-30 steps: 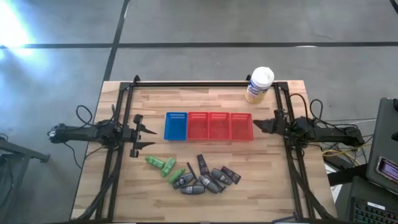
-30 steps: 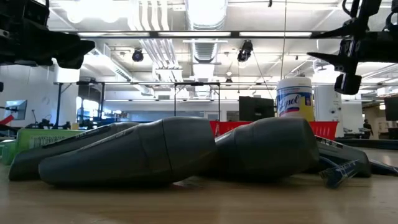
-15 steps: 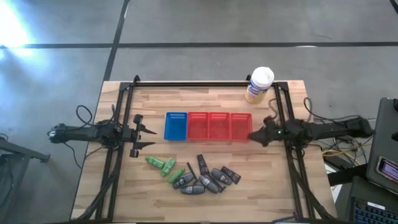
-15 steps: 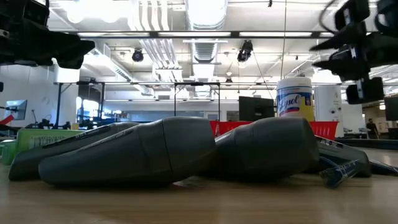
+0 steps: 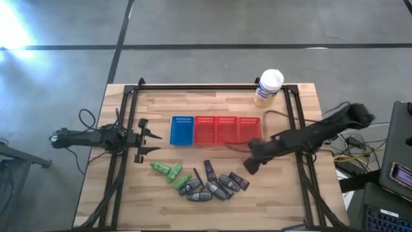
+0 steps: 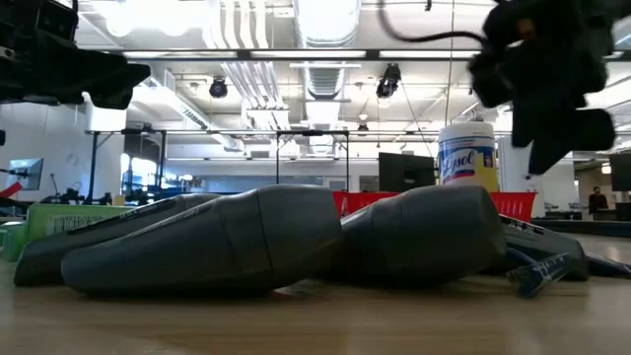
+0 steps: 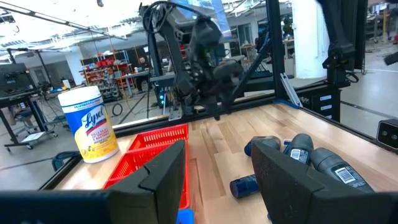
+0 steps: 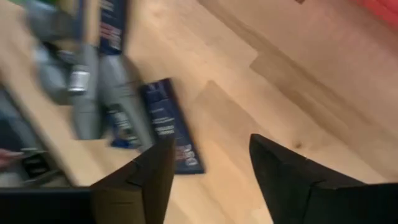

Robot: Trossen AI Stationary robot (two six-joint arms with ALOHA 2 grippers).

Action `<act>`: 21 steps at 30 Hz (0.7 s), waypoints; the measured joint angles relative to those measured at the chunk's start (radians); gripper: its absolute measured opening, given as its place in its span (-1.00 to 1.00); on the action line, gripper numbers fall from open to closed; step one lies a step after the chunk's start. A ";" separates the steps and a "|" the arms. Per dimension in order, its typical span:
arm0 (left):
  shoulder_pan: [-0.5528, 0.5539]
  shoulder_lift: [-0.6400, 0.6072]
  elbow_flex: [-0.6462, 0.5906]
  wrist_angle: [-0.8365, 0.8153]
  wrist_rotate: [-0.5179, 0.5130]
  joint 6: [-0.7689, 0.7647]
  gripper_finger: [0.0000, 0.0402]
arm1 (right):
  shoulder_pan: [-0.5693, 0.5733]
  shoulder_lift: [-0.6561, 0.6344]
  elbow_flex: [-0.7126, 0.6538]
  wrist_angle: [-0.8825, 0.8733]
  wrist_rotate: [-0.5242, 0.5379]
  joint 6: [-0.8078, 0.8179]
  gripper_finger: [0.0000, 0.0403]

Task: Pick & Place Travel size toiletries
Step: Put the blue shave cream into the right red bin

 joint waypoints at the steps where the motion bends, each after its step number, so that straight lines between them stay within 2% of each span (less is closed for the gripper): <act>1: 0.000 0.000 0.000 0.000 0.000 0.000 -0.05 | 0.000 0.049 0.033 -0.014 0.001 -0.028 0.09; 9: 0.000 0.000 0.000 0.000 0.000 0.000 -0.05 | 0.016 0.342 0.247 -0.053 -0.019 -0.160 0.22; 14: 0.000 0.000 0.000 0.000 0.000 0.000 -0.05 | 0.055 0.446 0.341 -0.105 -0.010 -0.180 0.17; 21: 0.000 0.000 0.000 0.000 0.000 0.000 -0.05 | 0.086 0.566 0.438 -0.182 0.061 -0.175 0.09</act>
